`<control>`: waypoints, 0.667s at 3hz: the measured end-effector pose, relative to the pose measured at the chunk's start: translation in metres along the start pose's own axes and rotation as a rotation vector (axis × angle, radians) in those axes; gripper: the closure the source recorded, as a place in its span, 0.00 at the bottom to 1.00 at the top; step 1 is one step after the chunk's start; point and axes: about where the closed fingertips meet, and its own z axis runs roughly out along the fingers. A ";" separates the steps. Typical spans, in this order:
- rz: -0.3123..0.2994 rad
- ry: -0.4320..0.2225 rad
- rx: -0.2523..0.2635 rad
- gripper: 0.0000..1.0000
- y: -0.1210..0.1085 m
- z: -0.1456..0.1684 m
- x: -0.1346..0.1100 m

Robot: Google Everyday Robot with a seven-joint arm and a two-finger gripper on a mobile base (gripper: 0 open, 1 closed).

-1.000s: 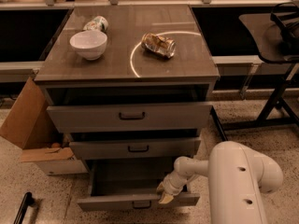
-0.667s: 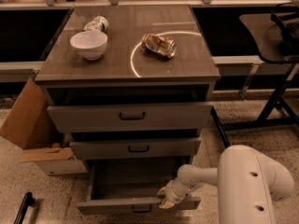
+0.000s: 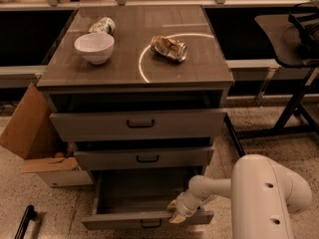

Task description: Open bottom drawer

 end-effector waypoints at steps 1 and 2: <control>0.000 -0.001 -0.003 0.33 0.002 0.002 0.000; -0.050 -0.027 0.017 0.10 0.005 -0.019 0.005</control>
Offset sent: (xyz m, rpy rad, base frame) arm 0.0012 -0.0459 0.0466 0.0940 -0.1198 0.0828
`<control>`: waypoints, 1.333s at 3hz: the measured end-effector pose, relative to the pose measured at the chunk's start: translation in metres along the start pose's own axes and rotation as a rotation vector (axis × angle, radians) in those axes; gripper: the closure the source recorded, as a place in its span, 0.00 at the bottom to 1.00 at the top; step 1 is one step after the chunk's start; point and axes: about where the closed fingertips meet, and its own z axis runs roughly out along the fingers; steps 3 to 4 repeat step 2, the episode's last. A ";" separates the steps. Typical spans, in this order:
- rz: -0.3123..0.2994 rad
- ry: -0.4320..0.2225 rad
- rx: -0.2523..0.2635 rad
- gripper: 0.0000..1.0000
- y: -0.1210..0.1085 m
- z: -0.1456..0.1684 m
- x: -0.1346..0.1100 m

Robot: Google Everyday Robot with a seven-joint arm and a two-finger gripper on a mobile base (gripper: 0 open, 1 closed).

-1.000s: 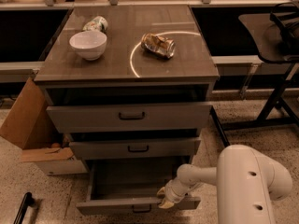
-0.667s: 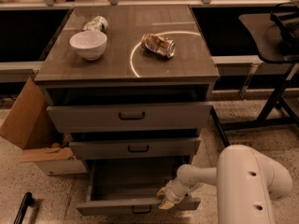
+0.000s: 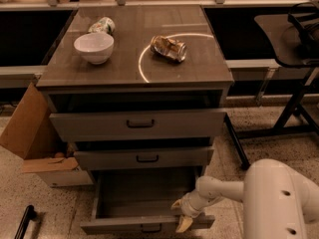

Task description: Open bottom drawer

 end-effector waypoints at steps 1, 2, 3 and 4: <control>-0.065 -0.039 0.100 0.00 0.009 -0.056 0.012; -0.065 -0.074 0.183 0.00 0.019 -0.099 0.037; -0.065 -0.074 0.183 0.00 0.019 -0.099 0.037; -0.065 -0.074 0.183 0.00 0.019 -0.099 0.037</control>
Offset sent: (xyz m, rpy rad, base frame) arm -0.0024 -0.1452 0.0986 0.1389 -0.2653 -0.1127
